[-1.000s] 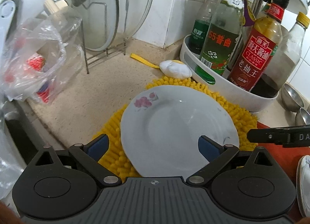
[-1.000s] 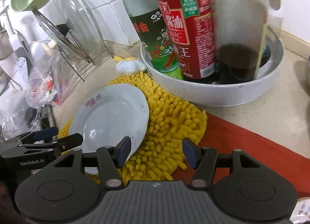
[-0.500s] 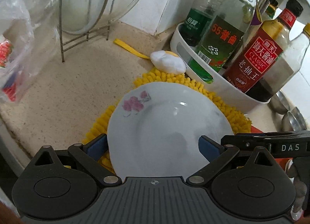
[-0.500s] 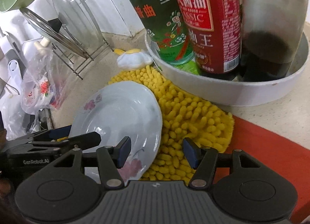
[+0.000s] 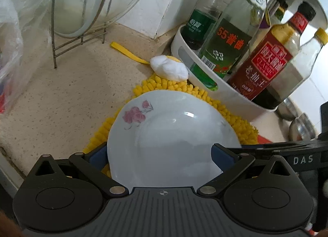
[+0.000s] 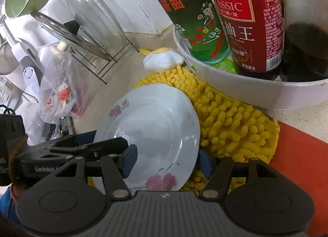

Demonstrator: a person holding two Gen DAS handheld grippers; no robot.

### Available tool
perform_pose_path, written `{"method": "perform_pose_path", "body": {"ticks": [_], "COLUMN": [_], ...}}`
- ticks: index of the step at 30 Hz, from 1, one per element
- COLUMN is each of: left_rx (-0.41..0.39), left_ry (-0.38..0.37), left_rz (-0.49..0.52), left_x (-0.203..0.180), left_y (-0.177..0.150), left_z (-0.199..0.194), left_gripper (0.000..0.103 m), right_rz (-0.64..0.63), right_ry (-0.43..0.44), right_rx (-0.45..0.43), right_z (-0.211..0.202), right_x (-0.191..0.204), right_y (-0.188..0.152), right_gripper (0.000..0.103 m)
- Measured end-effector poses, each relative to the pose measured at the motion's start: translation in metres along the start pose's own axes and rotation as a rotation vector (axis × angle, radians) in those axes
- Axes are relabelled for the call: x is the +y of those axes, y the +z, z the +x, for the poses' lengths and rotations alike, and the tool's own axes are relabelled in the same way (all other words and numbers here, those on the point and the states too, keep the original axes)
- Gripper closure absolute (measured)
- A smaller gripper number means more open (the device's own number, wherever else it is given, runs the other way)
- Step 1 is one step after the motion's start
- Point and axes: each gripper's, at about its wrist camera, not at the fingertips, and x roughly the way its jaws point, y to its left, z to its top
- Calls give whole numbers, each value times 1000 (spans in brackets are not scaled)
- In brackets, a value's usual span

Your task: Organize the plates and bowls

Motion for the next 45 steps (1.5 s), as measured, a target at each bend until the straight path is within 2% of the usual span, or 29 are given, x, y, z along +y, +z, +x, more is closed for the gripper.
{"method": "perform_pose_path", "body": {"ticks": [7, 11, 16, 22, 31, 45], "left_rx": [37, 21, 9, 7, -11, -37], "left_ry": [2, 78, 116, 149, 154, 117], "left_rz": [56, 143, 186, 158, 159, 233], "left_x": [-19, -38, -43, -49, -63, -110], "left_y": [-13, -20, -27, -29, -28, -30], "left_z": [-1, 6, 7, 4, -6, -16], "left_gripper": [1, 1, 2, 2, 3, 3], "right_rz": [13, 65, 80, 75, 89, 150], "right_ry": [-14, -40, -39, -63, -56, -51], "right_rx": [-28, -26, -50, -82, -96, -195], "right_z": [-29, -26, -28, -29, -45, -89], "right_x": [-2, -19, -20, -15, -17, -36], "right_y": [-14, -26, -33, -40, -46, -61], "right_gripper": [51, 60, 64, 65, 65, 65]}}
